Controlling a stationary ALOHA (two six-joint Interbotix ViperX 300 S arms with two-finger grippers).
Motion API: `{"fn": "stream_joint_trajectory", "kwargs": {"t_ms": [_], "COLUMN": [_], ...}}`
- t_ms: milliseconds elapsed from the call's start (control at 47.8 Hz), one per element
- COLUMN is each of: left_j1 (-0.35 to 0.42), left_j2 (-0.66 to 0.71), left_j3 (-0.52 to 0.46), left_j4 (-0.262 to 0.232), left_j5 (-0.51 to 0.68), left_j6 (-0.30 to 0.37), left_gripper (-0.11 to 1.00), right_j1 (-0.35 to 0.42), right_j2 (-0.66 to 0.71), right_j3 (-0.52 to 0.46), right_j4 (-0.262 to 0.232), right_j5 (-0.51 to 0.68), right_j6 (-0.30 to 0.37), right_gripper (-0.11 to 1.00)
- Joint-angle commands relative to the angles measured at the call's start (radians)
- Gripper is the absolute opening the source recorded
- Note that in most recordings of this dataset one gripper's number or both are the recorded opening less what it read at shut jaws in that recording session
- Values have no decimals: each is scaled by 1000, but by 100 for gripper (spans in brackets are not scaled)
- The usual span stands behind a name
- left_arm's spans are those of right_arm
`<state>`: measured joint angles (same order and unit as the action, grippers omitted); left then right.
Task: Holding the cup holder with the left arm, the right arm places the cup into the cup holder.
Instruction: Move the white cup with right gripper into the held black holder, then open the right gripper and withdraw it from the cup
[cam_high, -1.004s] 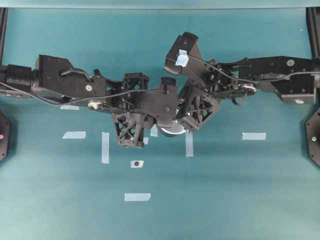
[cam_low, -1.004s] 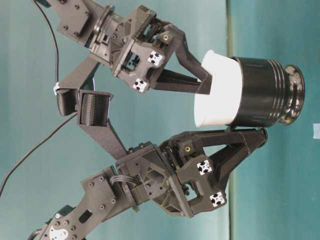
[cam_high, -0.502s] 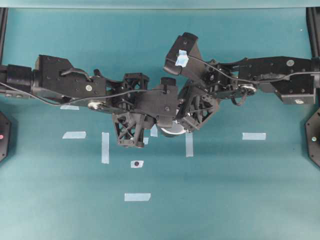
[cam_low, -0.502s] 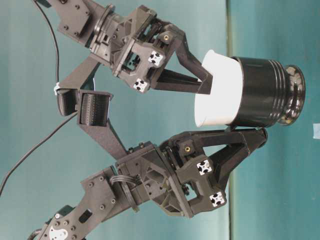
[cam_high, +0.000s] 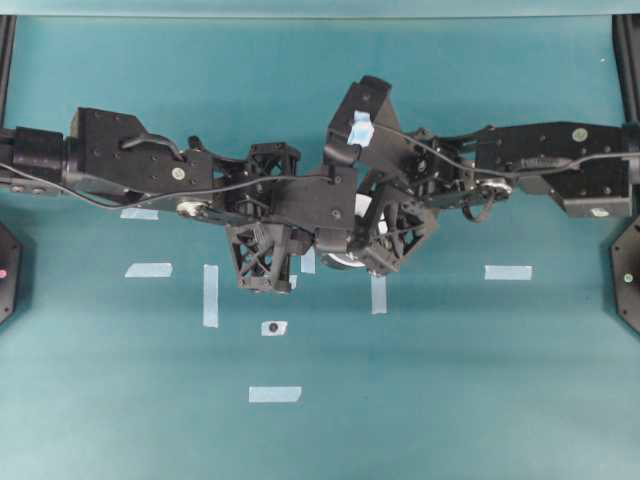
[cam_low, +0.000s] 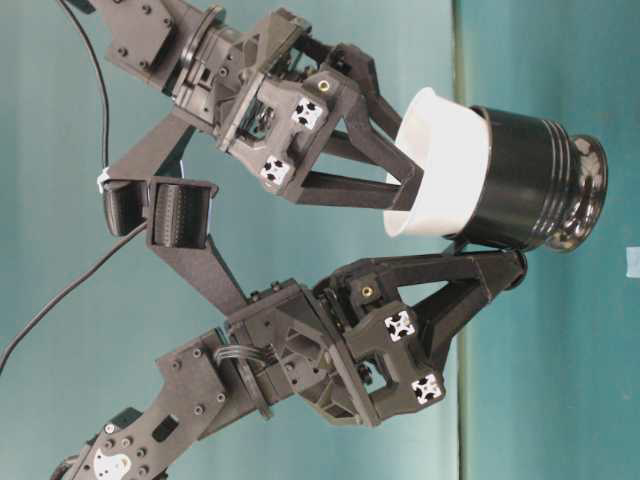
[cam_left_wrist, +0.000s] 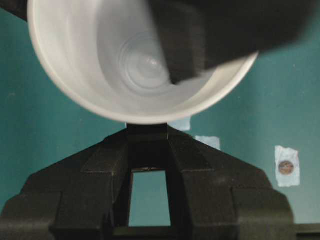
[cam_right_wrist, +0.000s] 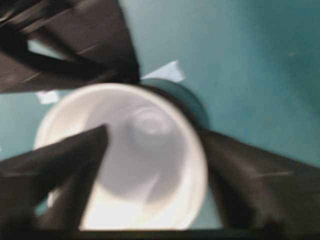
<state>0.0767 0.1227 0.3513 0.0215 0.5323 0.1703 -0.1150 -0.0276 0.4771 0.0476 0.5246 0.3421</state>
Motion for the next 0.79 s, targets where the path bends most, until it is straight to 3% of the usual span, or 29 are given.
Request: {"fn": "stream_joint_trajectory", "kwargs": {"t_ms": [0,774], "left_j1": [-5,-11], "left_j2": [-17,-15], "left_j3": [-23,3], "left_j4": [2,2], "left_j5": [-5,-11], "left_j6": [2,-6], "left_gripper": [22,22], "right_j1": [-2,-20], "right_j2": [-18,-110], "right_j3": [-23,-8], "right_j4": [-2,-28], "right_j5": [-9,60], "right_j6": [2,2], "right_gripper": [94,92]}}
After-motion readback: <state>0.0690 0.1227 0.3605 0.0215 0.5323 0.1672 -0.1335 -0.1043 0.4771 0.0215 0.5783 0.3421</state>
